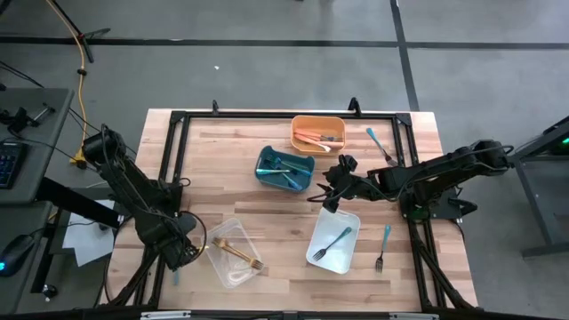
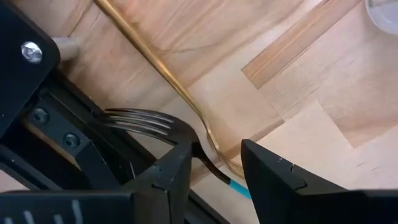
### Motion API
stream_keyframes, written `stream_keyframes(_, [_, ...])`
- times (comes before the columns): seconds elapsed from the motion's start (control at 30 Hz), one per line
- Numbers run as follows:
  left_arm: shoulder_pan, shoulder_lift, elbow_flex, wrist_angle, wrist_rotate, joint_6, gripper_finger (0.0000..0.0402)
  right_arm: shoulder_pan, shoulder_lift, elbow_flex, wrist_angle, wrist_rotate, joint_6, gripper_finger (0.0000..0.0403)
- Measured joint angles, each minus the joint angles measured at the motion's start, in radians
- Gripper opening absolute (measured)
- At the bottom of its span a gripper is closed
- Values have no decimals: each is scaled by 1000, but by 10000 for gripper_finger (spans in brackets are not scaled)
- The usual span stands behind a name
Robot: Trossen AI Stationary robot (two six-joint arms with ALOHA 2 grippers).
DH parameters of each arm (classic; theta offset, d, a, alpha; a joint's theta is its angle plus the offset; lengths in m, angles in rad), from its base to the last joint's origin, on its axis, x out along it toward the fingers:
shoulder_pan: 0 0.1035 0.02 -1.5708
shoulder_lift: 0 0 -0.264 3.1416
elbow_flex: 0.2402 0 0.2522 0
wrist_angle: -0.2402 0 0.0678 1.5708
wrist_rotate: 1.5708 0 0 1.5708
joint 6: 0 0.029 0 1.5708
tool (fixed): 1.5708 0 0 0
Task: Sort silverware by color (type)
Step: Put the gold fork into the transparent bin
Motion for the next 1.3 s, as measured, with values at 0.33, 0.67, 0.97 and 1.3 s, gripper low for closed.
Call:
stream_keyframes(0.33, [0, 3, -6, 43, -6, -18, 132, 0, 0, 0, 0, 0, 0, 183])
stream_keyframes(0.67, [0, 63, -5, 43, 48, -23, 131, 0, 0, 0, 0, 1, 0, 183])
stream_keyframes(0.97, [0, 95, -5, 38, 76, -16, 117, 0, 0, 0, 1, 1, 0, 183])
stream_keyframes(1.3, [7, 61, -3, 37, 93, -14, 12, 0, 0, 0, 1, 1, 0, 183])
